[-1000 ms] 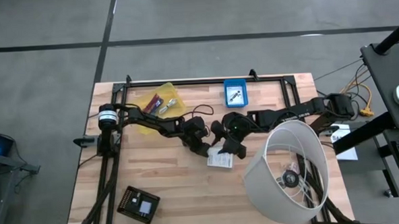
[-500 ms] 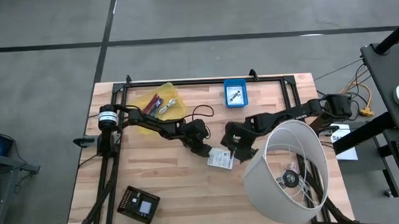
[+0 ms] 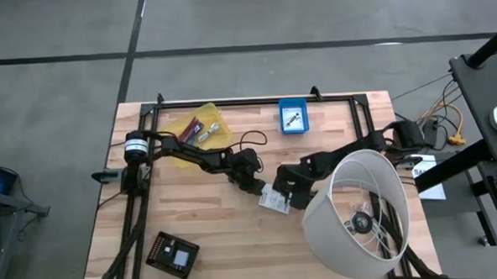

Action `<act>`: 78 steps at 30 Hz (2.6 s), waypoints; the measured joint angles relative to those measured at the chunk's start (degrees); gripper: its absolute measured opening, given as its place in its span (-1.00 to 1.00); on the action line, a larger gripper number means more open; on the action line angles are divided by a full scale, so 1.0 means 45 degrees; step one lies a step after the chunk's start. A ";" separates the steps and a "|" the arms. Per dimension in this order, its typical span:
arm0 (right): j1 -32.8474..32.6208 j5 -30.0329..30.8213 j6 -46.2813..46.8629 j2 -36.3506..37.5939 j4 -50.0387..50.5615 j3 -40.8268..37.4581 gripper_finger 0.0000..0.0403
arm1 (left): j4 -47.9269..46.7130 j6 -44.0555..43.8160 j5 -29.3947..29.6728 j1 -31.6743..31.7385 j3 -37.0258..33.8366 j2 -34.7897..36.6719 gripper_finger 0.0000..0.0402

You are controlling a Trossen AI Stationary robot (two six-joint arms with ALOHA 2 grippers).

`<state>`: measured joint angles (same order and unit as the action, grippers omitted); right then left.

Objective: Pick and place items into bin
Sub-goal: Put the card reader box into the blue bin

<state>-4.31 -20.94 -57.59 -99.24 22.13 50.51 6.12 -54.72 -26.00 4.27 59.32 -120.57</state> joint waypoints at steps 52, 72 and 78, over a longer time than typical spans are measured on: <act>-0.0123 0.2044 0.1181 0.2182 -0.1176 -0.0257 -0.96 | 0.0379 0.0335 -0.0307 -0.0039 0.0104 0.0165 -1.00; -0.0045 0.2272 0.1468 0.2976 -0.2654 -0.0027 -0.96 | 0.0557 0.0627 -0.0291 -0.0058 0.0782 0.0146 -1.00; -0.0055 0.2164 0.1474 0.2976 -0.2701 -0.0027 -0.96 | 0.0758 0.0687 -0.0240 -0.0058 0.1076 0.0146 -1.00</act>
<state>-4.56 -11.20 -50.96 -85.84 9.98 50.39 9.53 -51.63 -27.08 4.01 64.16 -119.92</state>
